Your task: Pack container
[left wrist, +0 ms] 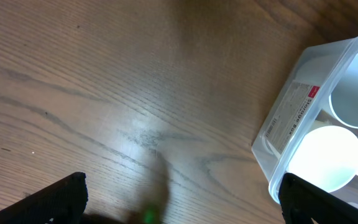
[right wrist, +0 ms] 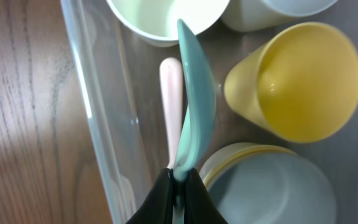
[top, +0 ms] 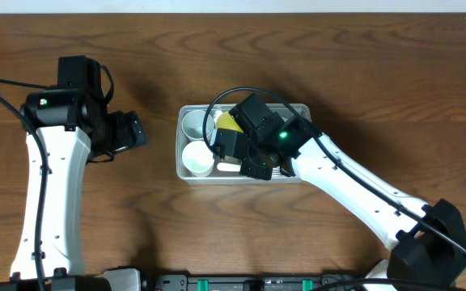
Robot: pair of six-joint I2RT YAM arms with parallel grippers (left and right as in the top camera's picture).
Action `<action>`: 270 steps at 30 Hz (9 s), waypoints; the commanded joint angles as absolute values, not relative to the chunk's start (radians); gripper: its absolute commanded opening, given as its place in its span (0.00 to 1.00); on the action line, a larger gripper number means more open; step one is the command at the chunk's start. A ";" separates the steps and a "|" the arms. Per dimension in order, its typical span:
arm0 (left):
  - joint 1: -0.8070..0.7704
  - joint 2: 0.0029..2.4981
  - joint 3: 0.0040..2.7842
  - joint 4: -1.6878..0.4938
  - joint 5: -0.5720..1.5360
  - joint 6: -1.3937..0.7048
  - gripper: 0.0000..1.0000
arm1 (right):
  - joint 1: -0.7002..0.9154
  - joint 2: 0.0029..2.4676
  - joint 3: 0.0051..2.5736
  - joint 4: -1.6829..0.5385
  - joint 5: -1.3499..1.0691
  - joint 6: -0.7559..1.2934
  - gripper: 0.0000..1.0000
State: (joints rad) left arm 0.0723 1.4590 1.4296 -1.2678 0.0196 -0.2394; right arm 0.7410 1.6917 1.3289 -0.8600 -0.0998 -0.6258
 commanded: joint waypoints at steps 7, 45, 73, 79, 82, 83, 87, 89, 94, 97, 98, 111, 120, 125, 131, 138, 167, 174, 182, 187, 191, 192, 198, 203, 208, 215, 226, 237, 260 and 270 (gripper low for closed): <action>0.077 1.461 1.421 -1.271 0.015 -0.245 0.98 | 0.748 1.697 1.346 -0.906 -0.125 -0.641 0.26; -0.110 1.369 1.421 -1.100 -0.019 0.011 0.98 | 0.118 1.560 1.379 -0.670 0.057 0.315 0.99; -0.108 0.694 0.994 -0.937 0.080 0.043 0.98 | 0.012 0.890 0.974 -0.909 0.171 0.414 0.99; -0.108 0.522 0.895 -0.939 0.079 -0.017 0.98 | 0.045 0.544 0.730 -0.933 0.177 0.414 0.99; -0.108 0.514 0.884 -0.940 0.078 -0.016 0.98 | 0.045 0.421 0.655 -0.935 0.181 0.410 0.99; -0.108 0.516 0.884 -0.940 0.079 -0.017 0.98 | 0.045 0.396 0.639 -0.935 0.184 0.411 0.99; -0.108 0.516 0.884 -0.940 0.079 -0.017 0.98 | 0.045 0.355 0.600 -0.911 0.165 0.445 0.99; -0.108 0.516 0.884 -0.940 0.079 -0.017 0.98 | 0.045 0.357 0.593 -0.893 0.143 0.493 0.99; -0.108 0.516 0.884 -0.940 0.079 -0.017 0.98 | 0.045 0.358 0.593 -0.913 0.136 0.518 0.99; -0.108 0.516 0.884 -0.940 0.079 -0.017 0.98 | 0.045 0.358 0.593 -0.916 0.131 0.520 0.99; -0.108 0.516 0.884 -0.940 0.079 -0.017 0.98 | 0.045 0.358 0.593 -0.921 0.130 0.519 0.99; -0.108 0.516 0.884 -0.940 0.079 -0.017 0.98 | 0.045 0.358 0.592 -0.969 0.137 0.519 0.99; -0.108 0.516 0.884 -0.940 0.079 -0.017 0.98 | 0.047 0.268 0.507 -0.722 0.022 0.168 0.99; -0.108 0.516 0.884 -0.940 0.079 -0.017 0.98 | 0.047 0.091 0.372 -0.615 -0.023 0.167 0.99; -0.108 0.516 0.884 -0.940 0.079 -0.017 0.98 | 0.051 0.012 0.250 -0.391 -0.061 0.146 0.99; -0.108 0.516 0.884 -0.940 0.079 -0.017 0.98 | 0.053 0.005 0.137 -0.149 -0.057 0.079 0.99; -0.108 0.516 0.884 -0.940 0.079 -0.017 0.98 | 0.067 0.005 0.006 -0.069 -0.060 0.081 0.99; -0.108 0.516 0.884 -0.940 0.079 -0.017 0.98 | 0.067 0.005 0.006 -0.070 -0.060 0.081 0.99; -0.108 0.516 0.884 -0.941 0.079 -0.017 0.98 | 0.067 0.005 0.006 -0.070 -0.060 0.081 0.99; -0.107 0.498 0.884 -0.962 0.067 -0.007 0.98 | 0.067 0.005 0.006 -0.070 -0.060 0.081 0.99; -0.094 0.416 0.839 -0.967 0.067 0.018 0.98 | 0.067 0.005 0.006 -0.070 -0.060 0.081 0.99; -0.095 0.390 0.813 -0.958 0.067 0.032 0.98 | 0.067 0.005 0.006 -0.069 -0.060 0.081 0.99; -0.095 0.187 0.556 -0.796 0.068 0.050 0.98 | 0.067 0.005 0.006 -0.069 -0.060 0.081 0.99; -0.095 0.057 0.345 -0.533 0.067 0.049 0.98 | 0.067 0.005 0.006 -0.070 -0.060 0.081 0.99; -0.089 0.010 0.207 -0.302 0.054 0.052 0.98 | 0.067 0.005 0.006 -0.070 -0.060 0.081 0.99; -0.054 0.002 0.056 -0.043 0.052 0.052 0.98 | 0.067 0.005 0.006 -0.070 -0.060 0.081 0.99; -0.044 0.002 0.004 -0.006 -0.050 -0.017 0.98 | 0.067 0.005 0.006 -0.069 -0.060 0.081 0.99; -0.044 0.002 0.004 -0.071 -0.037 -0.081 0.98 | 0.067 0.005 0.006 -0.070 -0.060 0.081 0.99; -0.044 0.007 0.004 -0.070 -0.038 -0.081 0.98 | 0.067 0.005 0.006 -0.069 -0.060 0.081 0.99; -0.044 0.007 0.004 -0.070 -0.038 -0.081 0.98 | 0.067 0.005 0.006 -0.070 -0.060 0.081 0.99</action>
State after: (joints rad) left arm -0.0483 0.0101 0.0177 -0.0227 -0.0071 -0.0750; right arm 0.0574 0.0120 0.0071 -0.0654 -0.0532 0.0933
